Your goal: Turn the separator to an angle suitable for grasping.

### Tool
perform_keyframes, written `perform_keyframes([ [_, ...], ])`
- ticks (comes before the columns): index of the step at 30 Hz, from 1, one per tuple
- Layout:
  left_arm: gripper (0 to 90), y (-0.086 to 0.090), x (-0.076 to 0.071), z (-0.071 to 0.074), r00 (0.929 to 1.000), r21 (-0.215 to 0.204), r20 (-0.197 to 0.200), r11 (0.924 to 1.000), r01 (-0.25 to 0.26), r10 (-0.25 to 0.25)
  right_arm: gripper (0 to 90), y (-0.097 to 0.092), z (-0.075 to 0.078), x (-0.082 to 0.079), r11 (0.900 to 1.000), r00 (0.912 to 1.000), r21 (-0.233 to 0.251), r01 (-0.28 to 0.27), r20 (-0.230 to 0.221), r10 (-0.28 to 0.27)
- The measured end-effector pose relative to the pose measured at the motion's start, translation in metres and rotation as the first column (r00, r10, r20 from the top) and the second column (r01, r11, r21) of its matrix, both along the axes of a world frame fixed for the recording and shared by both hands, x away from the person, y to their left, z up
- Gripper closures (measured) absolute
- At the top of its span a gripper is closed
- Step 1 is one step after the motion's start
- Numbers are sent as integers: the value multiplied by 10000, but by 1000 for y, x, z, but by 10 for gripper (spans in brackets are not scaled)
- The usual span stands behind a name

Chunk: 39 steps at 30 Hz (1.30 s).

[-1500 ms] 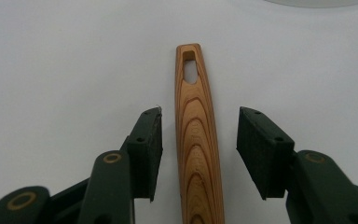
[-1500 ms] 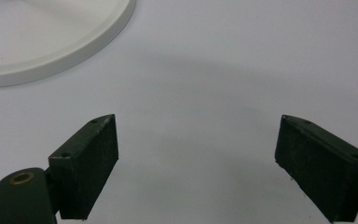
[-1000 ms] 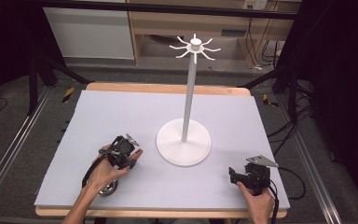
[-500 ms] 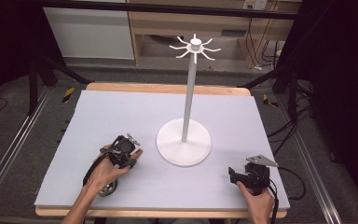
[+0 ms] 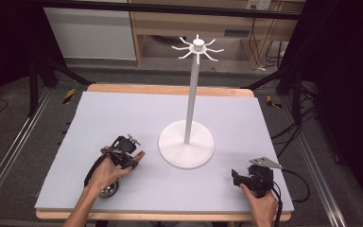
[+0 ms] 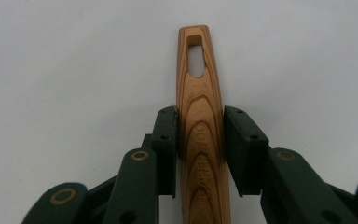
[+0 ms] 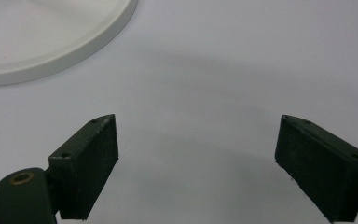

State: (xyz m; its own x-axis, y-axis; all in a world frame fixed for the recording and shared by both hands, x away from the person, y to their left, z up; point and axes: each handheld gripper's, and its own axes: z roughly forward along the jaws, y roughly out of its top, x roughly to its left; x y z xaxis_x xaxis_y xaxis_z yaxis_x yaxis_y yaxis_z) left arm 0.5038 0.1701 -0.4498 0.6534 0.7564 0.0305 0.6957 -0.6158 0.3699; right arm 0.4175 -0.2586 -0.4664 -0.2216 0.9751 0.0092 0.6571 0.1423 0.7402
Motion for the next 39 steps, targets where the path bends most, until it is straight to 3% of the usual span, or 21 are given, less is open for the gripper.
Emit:
perform_keyframes([
  [10,673,-2,1,1,10000,145,-77,9999,-31,32,136,-1,0,0,10000,10000,2,-13,31,13],
  [17,673,3,-1,2,10000,-145,48,9999,0,1,136,-1,0,0,10000,10000,65,53,7,-53],
  [28,674,16,-13,21,9963,-1083,833,9941,-115,206,136,-2,0,-1,9999,9999,120,107,9,-107],
  [39,674,31,-31,46,9833,-2188,1754,9757,-84,478,137,-2,0,-1,9996,9998,175,209,-41,-209],
])
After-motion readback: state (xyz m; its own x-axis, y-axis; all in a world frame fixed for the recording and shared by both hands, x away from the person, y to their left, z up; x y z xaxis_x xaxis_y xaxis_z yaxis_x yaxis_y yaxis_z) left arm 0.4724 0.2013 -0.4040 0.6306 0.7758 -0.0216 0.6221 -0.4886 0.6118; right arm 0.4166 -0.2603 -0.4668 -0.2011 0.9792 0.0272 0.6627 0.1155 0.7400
